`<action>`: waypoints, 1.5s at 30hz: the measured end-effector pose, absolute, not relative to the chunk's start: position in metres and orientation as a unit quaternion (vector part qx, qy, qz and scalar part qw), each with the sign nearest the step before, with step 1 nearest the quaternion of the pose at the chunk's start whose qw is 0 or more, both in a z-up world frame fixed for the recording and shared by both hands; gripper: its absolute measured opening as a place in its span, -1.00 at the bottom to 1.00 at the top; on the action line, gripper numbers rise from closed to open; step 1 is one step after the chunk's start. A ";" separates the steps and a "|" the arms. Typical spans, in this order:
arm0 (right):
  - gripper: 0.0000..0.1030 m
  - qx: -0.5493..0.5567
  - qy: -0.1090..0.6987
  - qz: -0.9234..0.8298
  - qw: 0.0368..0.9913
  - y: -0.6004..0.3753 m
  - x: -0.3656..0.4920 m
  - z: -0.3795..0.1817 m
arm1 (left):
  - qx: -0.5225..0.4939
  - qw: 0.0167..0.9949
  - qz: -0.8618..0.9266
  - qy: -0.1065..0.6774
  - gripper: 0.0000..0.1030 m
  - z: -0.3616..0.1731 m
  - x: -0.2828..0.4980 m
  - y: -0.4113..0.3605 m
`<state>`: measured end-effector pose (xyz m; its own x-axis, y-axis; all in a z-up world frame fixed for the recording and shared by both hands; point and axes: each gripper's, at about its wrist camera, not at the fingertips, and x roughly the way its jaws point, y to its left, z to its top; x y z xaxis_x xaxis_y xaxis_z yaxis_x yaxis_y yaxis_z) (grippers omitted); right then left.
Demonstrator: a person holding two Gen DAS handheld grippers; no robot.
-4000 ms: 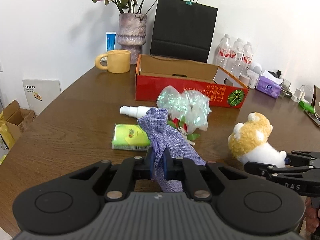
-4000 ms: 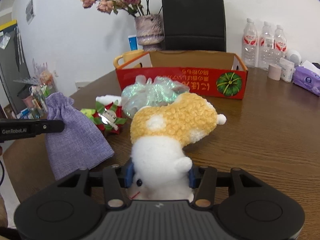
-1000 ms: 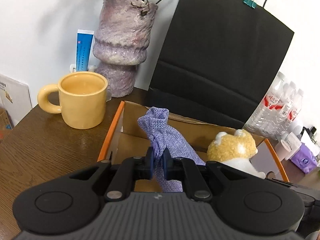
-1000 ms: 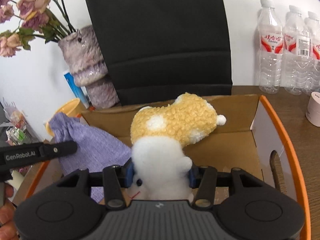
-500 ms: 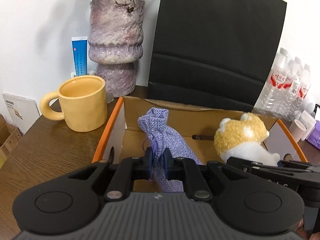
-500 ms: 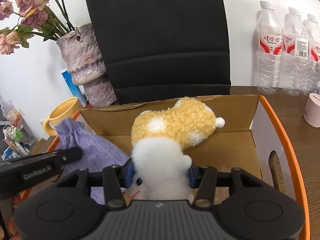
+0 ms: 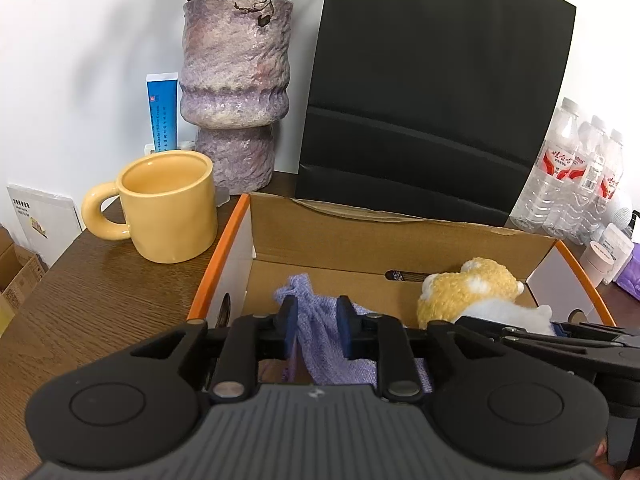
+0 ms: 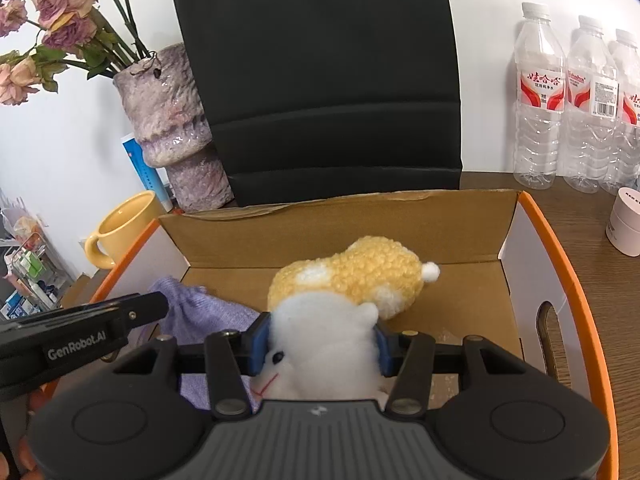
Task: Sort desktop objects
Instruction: 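Lower the pouch and plush toy into the box and open both grippers, then withdraw both grippers up and away from the box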
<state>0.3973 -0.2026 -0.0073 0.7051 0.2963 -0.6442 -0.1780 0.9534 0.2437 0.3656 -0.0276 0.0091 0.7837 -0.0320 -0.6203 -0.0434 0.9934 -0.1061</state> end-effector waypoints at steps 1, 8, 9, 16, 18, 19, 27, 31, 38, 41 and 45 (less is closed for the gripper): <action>-0.04 0.082 0.362 0.129 0.920 -0.203 0.397 -0.007 | -0.057 0.943 0.004 0.328 -0.48 0.009 0.365 -0.028; 0.00 0.085 0.364 0.129 0.918 -0.203 0.398 -0.007 | -0.058 0.945 0.005 0.323 -0.33 0.011 0.363 -0.027; 0.01 0.087 0.365 0.129 0.918 -0.203 0.398 -0.007 | -0.058 0.945 0.005 0.322 -0.30 0.012 0.363 -0.027; 0.50 0.080 0.355 0.120 0.924 -0.203 0.395 -0.001 | -0.061 0.951 0.034 0.302 0.56 0.018 0.358 -0.026; 0.66 0.076 0.349 0.111 0.927 -0.204 0.393 0.002 | -0.062 0.953 0.042 0.292 0.65 0.022 0.356 -0.024; 0.71 0.074 0.347 0.107 0.929 -0.204 0.393 0.004 | -0.067 0.954 0.043 0.290 0.76 0.023 0.355 -0.023; 0.79 0.068 0.336 0.103 0.934 -0.205 0.388 0.012 | -0.078 0.959 0.035 0.269 1.00 0.033 0.347 -0.024; 0.80 0.065 0.330 0.102 0.936 -0.204 0.385 0.016 | -0.080 0.960 0.035 0.265 1.00 0.036 0.344 -0.024; 0.81 0.065 0.326 0.096 0.938 -0.205 0.382 0.019 | -0.085 0.961 0.034 0.262 1.00 0.039 0.342 -0.023; 0.81 0.066 0.327 0.096 0.938 -0.206 0.382 0.020 | -0.088 0.961 0.034 0.260 1.00 0.041 0.341 -0.023; 0.98 0.065 0.326 0.098 0.938 -0.206 0.380 0.021 | -0.090 0.962 0.032 0.256 1.00 0.044 0.339 -0.023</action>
<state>0.3799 -0.2056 0.0214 0.7679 0.2270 -0.5990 -0.1416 0.9721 0.1869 0.3393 -0.0227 0.0438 0.8668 0.0149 -0.4984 -0.1073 0.9817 -0.1571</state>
